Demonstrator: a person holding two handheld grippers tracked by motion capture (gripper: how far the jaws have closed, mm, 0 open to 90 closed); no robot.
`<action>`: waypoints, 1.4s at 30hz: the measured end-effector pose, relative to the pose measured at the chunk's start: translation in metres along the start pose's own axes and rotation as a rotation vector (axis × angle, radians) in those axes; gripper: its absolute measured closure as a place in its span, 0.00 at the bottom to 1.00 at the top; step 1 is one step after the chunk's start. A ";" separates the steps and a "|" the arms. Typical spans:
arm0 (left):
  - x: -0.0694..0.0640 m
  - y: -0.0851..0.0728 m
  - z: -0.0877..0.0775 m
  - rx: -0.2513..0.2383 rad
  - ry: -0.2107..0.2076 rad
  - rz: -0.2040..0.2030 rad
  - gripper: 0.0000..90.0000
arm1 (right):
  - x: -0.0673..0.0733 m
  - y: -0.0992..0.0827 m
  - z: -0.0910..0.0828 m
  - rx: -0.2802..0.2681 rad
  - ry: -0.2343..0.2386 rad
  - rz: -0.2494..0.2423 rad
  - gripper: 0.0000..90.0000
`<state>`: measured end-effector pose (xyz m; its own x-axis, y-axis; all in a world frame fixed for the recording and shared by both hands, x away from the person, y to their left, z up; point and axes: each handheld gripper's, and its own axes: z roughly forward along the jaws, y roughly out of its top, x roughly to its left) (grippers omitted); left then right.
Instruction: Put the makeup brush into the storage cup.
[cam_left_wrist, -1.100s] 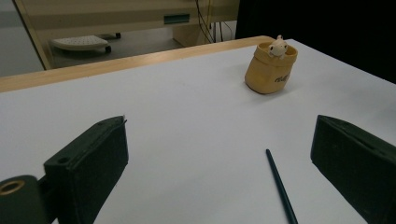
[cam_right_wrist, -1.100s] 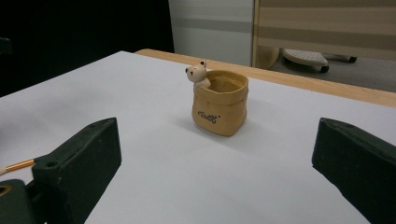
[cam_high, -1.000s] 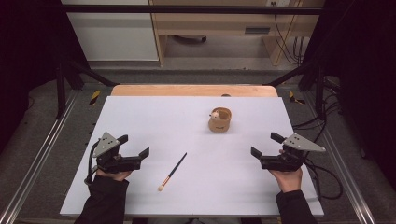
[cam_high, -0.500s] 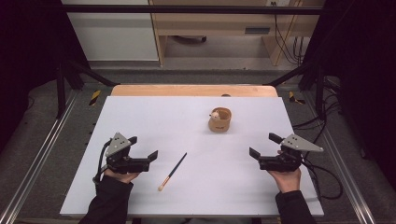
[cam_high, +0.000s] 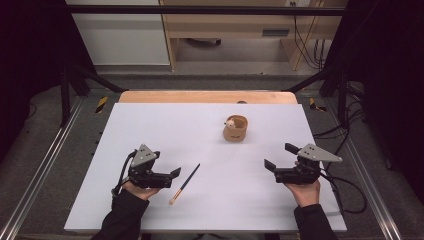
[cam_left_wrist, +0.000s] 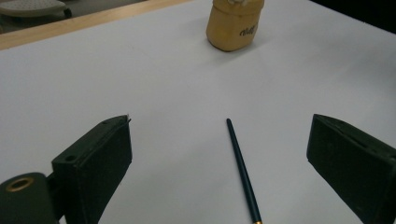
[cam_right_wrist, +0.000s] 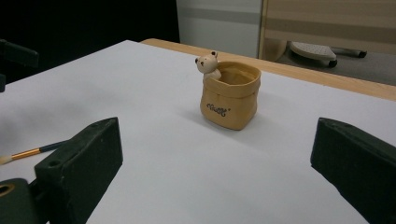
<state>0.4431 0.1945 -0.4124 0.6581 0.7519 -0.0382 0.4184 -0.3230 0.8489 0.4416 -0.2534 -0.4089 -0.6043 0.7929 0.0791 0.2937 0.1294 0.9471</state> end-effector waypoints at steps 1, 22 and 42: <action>-0.001 -0.001 0.002 0.012 -0.004 0.002 0.07 | 0.000 0.000 0.000 0.002 0.001 -0.001 0.03; -0.017 -0.021 0.039 0.234 -0.045 0.058 0.29 | 0.002 -0.002 0.002 0.030 -0.002 -0.011 0.03; -0.027 -0.030 0.054 0.359 -0.086 0.094 0.69 | 0.001 -0.002 0.003 0.046 -0.004 -0.012 0.03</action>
<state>0.4469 0.1530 -0.4659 0.7481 0.6630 -0.0259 0.5360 -0.5809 0.6125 0.4423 -0.2507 -0.4121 -0.6047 0.7937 0.0663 0.3205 0.1663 0.9326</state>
